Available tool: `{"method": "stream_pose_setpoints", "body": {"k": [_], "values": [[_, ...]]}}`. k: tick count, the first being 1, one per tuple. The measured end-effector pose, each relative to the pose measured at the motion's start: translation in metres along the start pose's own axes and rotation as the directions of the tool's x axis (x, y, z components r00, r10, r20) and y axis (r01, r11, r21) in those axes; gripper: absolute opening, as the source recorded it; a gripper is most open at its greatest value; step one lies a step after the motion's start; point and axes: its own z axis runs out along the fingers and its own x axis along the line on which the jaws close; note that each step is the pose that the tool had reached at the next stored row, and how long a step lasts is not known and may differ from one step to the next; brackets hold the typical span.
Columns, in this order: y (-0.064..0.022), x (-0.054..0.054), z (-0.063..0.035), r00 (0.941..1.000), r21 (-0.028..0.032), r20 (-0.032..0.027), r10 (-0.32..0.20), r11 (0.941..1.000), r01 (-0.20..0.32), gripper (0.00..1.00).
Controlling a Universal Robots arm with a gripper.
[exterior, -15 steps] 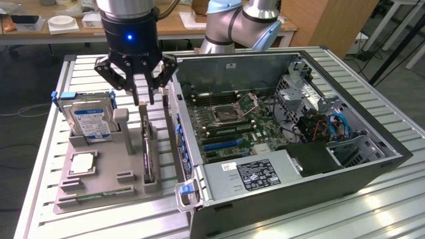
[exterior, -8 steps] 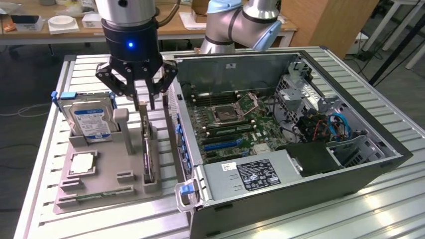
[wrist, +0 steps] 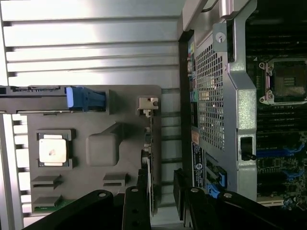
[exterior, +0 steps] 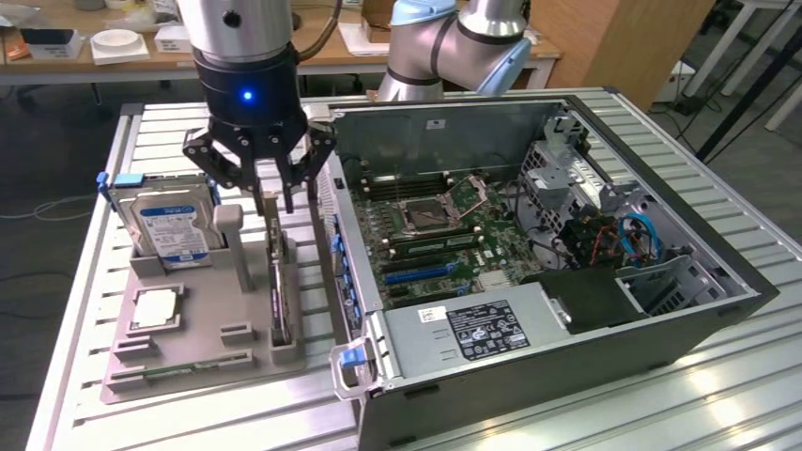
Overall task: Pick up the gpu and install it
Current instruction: 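Pick up the gpu and move the gpu toward the slot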
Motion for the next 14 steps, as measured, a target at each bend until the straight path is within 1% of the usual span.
{"method": "stream_pose_setpoints", "body": {"k": [3, 10, 14], "values": [[-0.0011, 0.0, 0.002, 1.0, 0.0001, 0.0, 0.0, 1.0, 0.0, 0.36], [-0.0197, 0.004, 0.0124, 1.0, 0.0, 0.0001, 0.0, 1.0, 0.0, 0.36], [-0.0231, 0.006, 0.0197, 1.0, 0.0001, 0.0, 0.0, 1.0, 0.0, 0.36]]}}
